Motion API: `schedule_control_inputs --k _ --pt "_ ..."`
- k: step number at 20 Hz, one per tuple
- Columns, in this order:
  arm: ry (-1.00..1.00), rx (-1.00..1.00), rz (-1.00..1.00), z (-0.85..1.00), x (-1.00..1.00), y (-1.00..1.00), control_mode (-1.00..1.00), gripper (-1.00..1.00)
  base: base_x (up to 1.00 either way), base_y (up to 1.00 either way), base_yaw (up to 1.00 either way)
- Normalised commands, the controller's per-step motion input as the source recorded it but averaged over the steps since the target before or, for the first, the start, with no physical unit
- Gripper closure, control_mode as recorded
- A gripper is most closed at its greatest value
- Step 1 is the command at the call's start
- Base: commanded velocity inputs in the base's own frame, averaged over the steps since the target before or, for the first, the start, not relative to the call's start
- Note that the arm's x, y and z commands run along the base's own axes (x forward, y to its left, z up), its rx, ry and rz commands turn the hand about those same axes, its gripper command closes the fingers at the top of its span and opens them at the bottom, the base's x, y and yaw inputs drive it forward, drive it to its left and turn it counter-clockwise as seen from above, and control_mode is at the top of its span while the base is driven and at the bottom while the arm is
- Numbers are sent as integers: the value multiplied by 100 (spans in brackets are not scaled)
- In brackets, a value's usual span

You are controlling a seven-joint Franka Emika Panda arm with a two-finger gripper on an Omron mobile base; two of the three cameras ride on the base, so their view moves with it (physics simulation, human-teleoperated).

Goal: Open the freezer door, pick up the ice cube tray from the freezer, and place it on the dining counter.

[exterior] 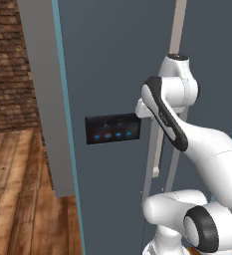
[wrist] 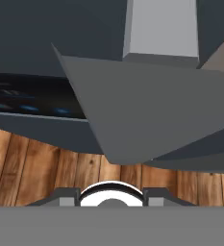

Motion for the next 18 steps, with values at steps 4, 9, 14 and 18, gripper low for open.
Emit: schedule_control_inputs --k 4,9,14,18 --pt "0 0 0 0 -8 0 -100 -100 0 0 0" --pt "-7 0 -1 -4 -33 0 -100 -100 0 0 0" --pt "-6 0 -1 -2 -12 0 100 -100 0 0 0" --pt "0 0 0 0 0 0 100 -100 -45 0 0"
